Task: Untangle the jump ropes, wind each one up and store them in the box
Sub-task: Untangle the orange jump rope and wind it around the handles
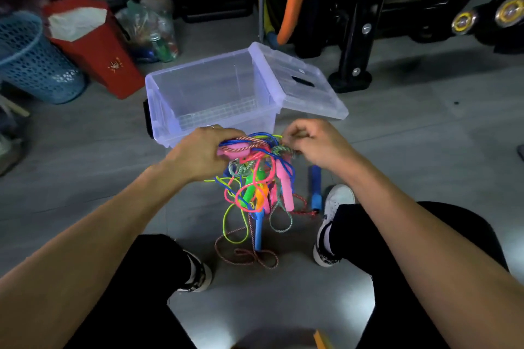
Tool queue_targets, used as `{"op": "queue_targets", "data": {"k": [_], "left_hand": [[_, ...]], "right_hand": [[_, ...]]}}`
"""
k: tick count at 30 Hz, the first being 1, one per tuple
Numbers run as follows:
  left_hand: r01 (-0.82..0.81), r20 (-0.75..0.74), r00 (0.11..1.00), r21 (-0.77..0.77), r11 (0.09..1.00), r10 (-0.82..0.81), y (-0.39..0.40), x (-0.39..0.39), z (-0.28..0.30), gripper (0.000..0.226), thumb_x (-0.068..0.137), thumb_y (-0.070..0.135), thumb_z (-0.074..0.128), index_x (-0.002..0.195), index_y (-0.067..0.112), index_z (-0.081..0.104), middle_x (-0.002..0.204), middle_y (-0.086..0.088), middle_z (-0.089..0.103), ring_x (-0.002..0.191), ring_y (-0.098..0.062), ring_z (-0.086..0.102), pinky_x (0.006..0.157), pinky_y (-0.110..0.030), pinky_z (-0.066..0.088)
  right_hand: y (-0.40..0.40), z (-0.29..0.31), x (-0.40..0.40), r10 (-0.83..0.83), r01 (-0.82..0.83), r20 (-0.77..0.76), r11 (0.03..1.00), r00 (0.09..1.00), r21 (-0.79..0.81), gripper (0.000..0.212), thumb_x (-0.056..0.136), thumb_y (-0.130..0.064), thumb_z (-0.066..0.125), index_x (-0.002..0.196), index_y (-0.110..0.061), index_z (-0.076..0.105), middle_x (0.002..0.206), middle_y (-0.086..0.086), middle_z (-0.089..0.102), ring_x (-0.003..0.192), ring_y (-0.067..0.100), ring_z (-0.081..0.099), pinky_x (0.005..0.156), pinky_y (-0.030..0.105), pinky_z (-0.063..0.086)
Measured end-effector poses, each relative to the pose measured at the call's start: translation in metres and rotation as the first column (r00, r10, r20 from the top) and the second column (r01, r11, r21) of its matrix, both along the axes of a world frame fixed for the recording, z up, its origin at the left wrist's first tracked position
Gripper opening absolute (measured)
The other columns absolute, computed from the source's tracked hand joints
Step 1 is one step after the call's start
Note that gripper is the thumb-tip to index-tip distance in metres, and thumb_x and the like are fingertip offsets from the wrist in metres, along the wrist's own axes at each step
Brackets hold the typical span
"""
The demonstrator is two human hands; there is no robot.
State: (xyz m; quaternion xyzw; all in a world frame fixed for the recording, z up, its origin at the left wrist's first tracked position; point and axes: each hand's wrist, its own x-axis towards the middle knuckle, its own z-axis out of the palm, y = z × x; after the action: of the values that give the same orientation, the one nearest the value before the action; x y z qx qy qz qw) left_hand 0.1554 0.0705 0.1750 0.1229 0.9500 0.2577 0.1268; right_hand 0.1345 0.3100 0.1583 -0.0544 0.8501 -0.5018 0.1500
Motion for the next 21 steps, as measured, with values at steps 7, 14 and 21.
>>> {"op": "queue_targets", "data": {"k": [7, 14, 21], "left_hand": [[-0.067, 0.134, 0.989, 0.037, 0.997, 0.062, 0.026, -0.002, 0.008, 0.033, 0.059, 0.032, 0.056, 0.089, 0.018, 0.054, 0.083, 0.001, 0.053, 0.08, -0.022, 0.053, 0.067, -0.03, 0.039], [-0.217, 0.281, 0.951, 0.308, 0.926, 0.13, 0.035, -0.009, 0.002, 0.033, 0.093, 0.036, 0.06, 0.073, 0.011, 0.062, 0.069, -0.006, 0.059, 0.066, -0.014, 0.05, 0.069, -0.031, 0.042], [-0.178, 0.162, 0.979, 0.399, 0.9, 0.121, 0.037, -0.008, 0.01, 0.018, 0.067, 0.026, 0.066, 0.078, 0.016, 0.058, 0.073, -0.009, 0.056, 0.066, -0.015, 0.047, 0.066, -0.038, 0.045]], "right_hand": [[-0.009, -0.002, -0.005, 0.004, 0.001, 0.185, 1.0, 0.983, -0.024, 0.017, 0.084, -0.029, 0.055, 0.071, -0.026, 0.065, 0.072, 0.001, 0.064, 0.074, 0.021, 0.061, 0.088, 0.051, 0.051], [-0.011, 0.005, 0.005, 0.156, -0.156, -0.014, 0.988, 0.988, -0.004, 0.019, 0.1, -0.024, 0.05, 0.081, -0.026, 0.052, 0.069, -0.009, 0.052, 0.063, 0.008, 0.045, 0.066, 0.033, 0.041], [-0.009, 0.008, 0.005, 0.117, -0.12, -0.075, 0.992, 0.99, -0.038, 0.024, 0.101, -0.017, 0.047, 0.08, -0.027, 0.049, 0.068, -0.012, 0.051, 0.058, -0.001, 0.043, 0.062, 0.023, 0.038]]}}
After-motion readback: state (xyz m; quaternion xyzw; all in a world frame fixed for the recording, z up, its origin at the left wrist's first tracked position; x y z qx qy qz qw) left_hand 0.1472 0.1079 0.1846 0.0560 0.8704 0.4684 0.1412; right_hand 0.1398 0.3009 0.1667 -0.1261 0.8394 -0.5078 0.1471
